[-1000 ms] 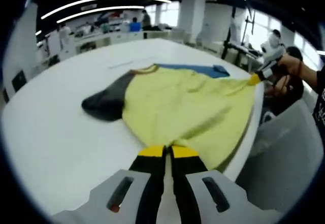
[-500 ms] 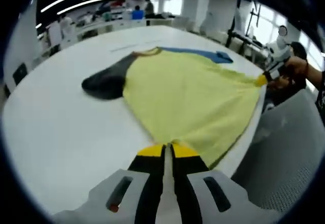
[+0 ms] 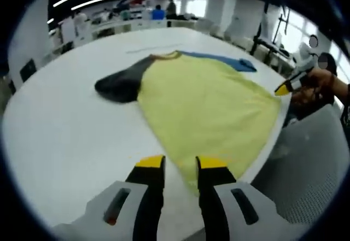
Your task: Fold the garment on the visible template until the final outline fits inside the template.
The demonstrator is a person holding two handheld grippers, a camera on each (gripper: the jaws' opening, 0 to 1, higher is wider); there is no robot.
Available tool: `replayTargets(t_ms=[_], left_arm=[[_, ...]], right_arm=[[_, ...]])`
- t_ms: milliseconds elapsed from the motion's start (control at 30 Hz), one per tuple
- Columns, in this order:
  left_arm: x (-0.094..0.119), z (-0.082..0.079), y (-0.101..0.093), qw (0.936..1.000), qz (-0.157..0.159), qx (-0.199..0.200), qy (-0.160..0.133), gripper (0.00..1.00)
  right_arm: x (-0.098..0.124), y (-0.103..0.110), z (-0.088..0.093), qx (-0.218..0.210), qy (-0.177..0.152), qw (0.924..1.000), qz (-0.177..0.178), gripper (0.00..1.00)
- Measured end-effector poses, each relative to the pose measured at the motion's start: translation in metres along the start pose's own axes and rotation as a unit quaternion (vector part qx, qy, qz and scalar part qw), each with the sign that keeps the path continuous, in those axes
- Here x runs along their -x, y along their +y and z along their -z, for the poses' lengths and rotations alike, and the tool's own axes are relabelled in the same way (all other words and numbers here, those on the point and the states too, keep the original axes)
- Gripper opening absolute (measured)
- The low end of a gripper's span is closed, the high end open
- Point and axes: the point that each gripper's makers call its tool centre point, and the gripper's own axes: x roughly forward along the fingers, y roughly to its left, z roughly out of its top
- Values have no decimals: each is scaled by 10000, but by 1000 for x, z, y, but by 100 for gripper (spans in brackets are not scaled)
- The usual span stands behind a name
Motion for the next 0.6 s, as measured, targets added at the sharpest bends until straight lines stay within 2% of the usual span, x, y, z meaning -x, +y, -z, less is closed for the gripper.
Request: replayTargets(t_ms=[100,233,467,600], left_arm=[[3,-13,1,9996,-138,-10,-262,45],[12,-32,2,9973,-262,59,-686,61],[21,-47,4,9948,-401,29,-933,77],[24,-50,3,9946,-459,-93,-930,81]], right_arm=[[-1,-10,-19,143,-357,9992,63,30],[-2,-19,-41,311,-640,9974,66,32],[-9,-28,-77,584,-970,9936,10,31],[-16,-31,-95,887,-1068,9903,-5,30]])
